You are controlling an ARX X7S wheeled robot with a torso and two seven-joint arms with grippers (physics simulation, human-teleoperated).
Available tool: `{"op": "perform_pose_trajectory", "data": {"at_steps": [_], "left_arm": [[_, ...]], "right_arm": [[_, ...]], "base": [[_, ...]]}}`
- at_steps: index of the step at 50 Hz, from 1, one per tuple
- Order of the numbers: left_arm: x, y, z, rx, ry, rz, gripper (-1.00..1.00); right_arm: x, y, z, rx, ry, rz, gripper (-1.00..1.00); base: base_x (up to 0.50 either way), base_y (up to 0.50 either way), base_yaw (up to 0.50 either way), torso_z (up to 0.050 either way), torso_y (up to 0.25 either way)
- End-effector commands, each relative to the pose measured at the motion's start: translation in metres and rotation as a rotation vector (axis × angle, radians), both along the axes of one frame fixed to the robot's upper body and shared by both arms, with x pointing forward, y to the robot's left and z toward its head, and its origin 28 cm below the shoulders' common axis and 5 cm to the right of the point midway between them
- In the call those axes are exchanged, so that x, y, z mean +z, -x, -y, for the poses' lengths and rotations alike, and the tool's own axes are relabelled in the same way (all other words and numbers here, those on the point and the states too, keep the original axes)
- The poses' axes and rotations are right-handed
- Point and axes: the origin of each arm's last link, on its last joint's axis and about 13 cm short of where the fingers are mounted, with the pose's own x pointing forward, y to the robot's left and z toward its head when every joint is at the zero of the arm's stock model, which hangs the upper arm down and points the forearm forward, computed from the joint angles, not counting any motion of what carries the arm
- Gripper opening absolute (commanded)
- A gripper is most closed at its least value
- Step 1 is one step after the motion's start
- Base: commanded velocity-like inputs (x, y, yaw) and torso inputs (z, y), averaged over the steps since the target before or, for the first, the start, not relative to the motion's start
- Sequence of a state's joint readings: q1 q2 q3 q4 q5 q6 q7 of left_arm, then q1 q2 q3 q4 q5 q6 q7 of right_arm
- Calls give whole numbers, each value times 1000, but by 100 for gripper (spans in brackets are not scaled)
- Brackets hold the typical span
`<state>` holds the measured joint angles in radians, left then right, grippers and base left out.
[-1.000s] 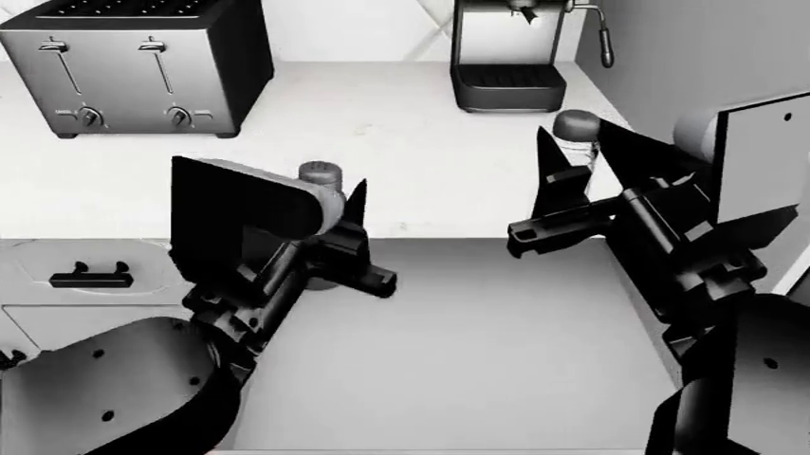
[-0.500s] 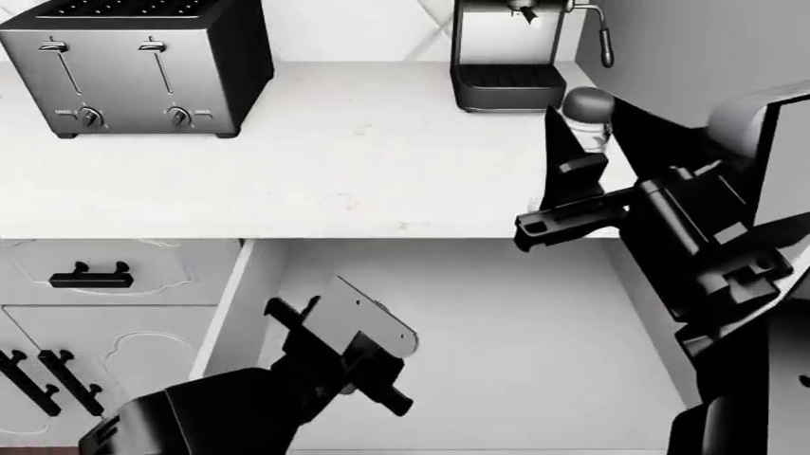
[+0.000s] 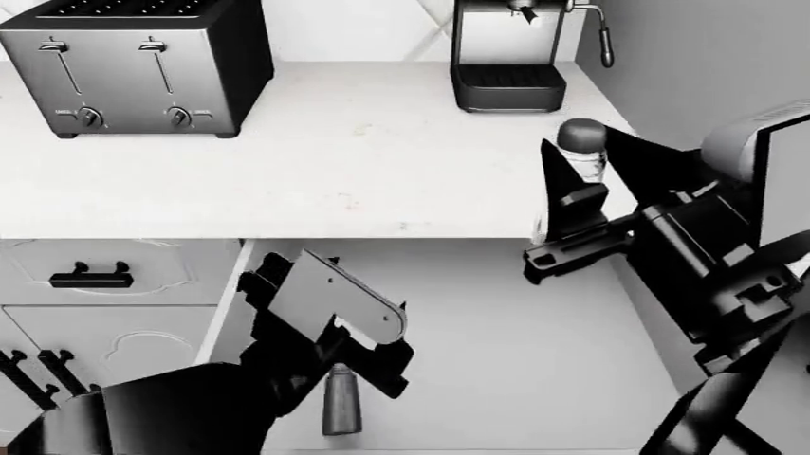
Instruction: Pick and place the shaker into the drawer. Then close the cabinet.
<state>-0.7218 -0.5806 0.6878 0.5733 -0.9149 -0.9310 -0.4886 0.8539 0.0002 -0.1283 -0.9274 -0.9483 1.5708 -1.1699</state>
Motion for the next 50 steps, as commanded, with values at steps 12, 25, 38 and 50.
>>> {"op": "perform_pose_trajectory", "data": {"at_steps": [12,25,38,50], "left_arm": [[85,49,-21,45,144,343,100],[88,60,-26,49,173,364,100],[81,65,-32,73,177,357,100],[77,67,-35,89,188,342,100]], "right_arm": [[-37,-6,-25,167,269,-389,-100],[-43,-31,-35,207,388,-550,-100],[-45,-54,-37,184,431,-681,-100],[-98,-64,-35,154,369,-853,-100]], "base": [[0,0,0,0,0],[0,0,0,0,0],[0,0,0,0,0],[0,0,0,0,0]]}}
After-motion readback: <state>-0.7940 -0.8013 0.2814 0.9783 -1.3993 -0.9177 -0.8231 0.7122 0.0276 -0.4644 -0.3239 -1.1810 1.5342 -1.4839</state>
